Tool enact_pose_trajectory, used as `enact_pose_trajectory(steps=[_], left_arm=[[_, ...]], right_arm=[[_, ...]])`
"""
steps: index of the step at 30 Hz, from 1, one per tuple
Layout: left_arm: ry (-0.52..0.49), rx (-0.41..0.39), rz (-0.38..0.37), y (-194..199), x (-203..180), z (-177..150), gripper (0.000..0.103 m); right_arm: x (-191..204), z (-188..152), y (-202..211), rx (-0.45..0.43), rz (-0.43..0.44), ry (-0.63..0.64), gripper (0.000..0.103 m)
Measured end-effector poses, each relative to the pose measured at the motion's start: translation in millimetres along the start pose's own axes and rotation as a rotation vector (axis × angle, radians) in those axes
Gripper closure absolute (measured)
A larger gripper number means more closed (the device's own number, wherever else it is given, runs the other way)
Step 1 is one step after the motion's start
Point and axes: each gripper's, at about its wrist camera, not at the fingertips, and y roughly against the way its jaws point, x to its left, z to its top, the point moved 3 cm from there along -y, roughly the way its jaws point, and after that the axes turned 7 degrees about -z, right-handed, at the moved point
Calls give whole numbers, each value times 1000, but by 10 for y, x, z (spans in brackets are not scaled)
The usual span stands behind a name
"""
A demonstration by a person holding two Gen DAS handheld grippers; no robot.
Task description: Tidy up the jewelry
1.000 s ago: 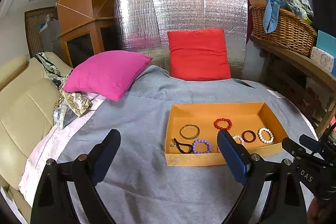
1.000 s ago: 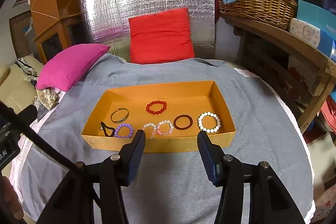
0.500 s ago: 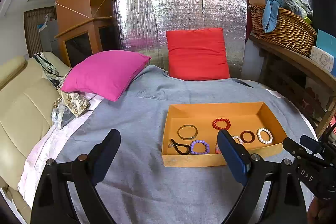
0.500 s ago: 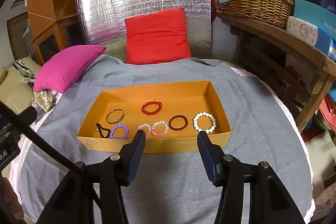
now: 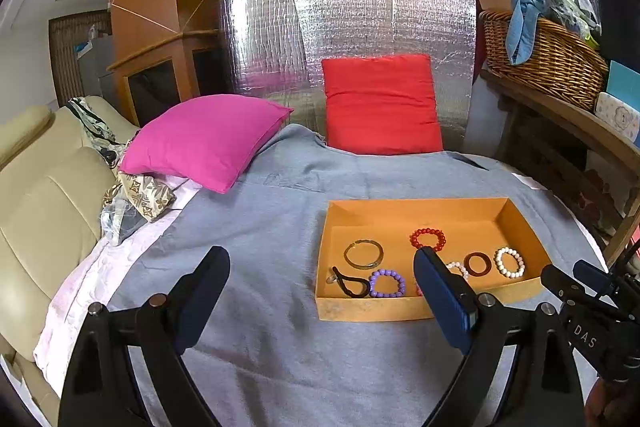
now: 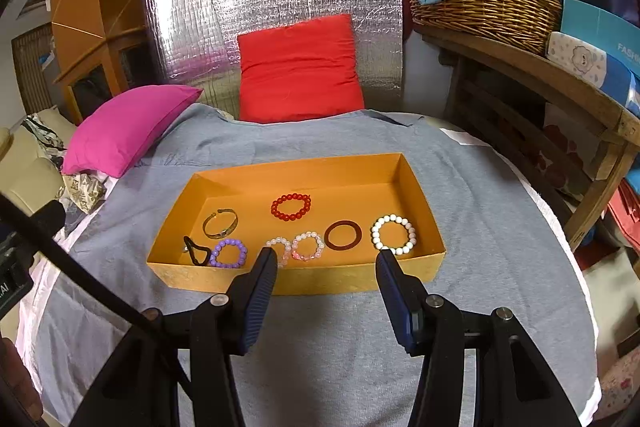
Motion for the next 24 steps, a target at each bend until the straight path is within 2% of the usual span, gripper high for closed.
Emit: enact_pose_trajectory(steps=[24], left_arm=[[7,33,0,-275,32,63,10]], right_arm=[[27,57,-348,48,2,-3,48]])
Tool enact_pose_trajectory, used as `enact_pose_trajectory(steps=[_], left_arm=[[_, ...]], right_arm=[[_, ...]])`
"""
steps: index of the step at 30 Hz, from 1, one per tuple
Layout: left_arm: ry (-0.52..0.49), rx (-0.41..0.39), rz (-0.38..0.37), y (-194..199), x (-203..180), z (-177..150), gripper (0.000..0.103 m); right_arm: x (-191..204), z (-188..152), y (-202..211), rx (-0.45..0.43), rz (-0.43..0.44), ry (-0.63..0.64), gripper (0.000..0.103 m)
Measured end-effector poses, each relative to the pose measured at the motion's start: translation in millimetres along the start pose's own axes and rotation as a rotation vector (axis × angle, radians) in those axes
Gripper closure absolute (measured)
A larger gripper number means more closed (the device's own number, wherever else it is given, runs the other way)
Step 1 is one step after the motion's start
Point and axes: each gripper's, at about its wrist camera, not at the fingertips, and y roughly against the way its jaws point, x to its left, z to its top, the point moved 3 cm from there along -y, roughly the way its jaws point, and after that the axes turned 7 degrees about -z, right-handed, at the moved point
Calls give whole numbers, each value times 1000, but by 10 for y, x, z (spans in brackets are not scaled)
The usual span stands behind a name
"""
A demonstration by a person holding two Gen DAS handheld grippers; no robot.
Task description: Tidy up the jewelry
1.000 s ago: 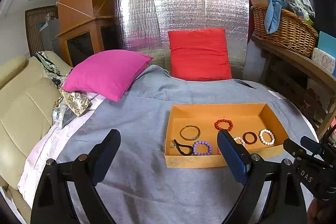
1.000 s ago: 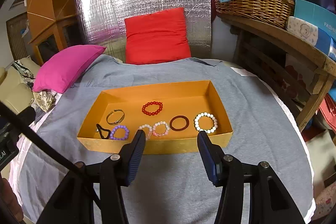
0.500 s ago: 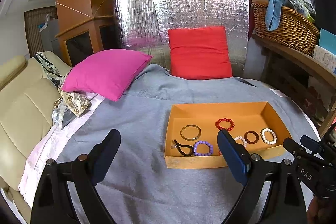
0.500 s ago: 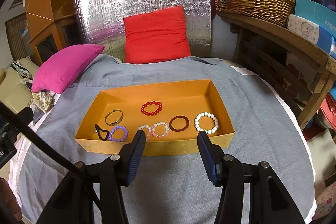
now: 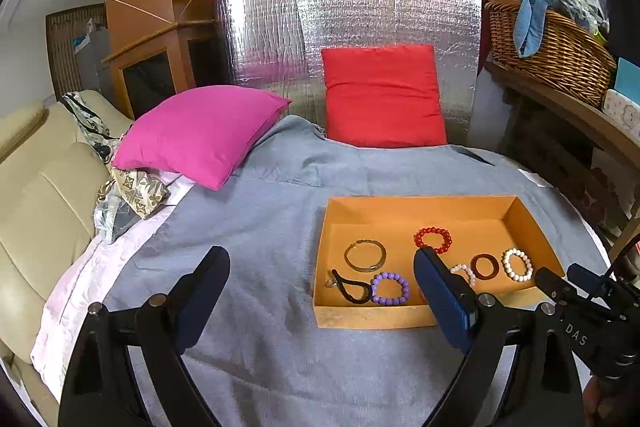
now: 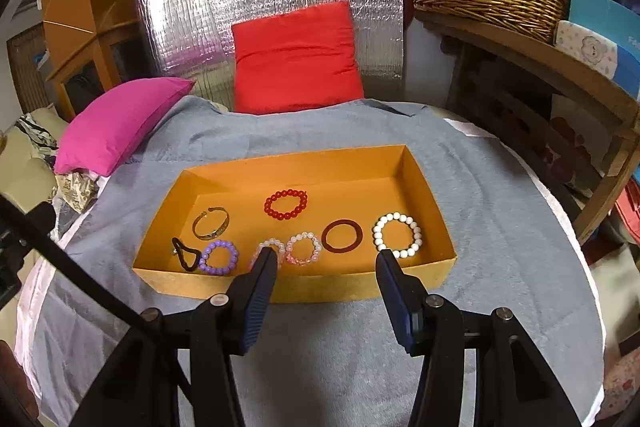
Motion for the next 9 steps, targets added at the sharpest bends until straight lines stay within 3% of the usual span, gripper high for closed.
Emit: enact_pose_trajectory(steps=[9], left_arm=[[-4,-35,-42,76,-39,17,10]], right_arm=[[52,-1,-61,-23,9,21,48]])
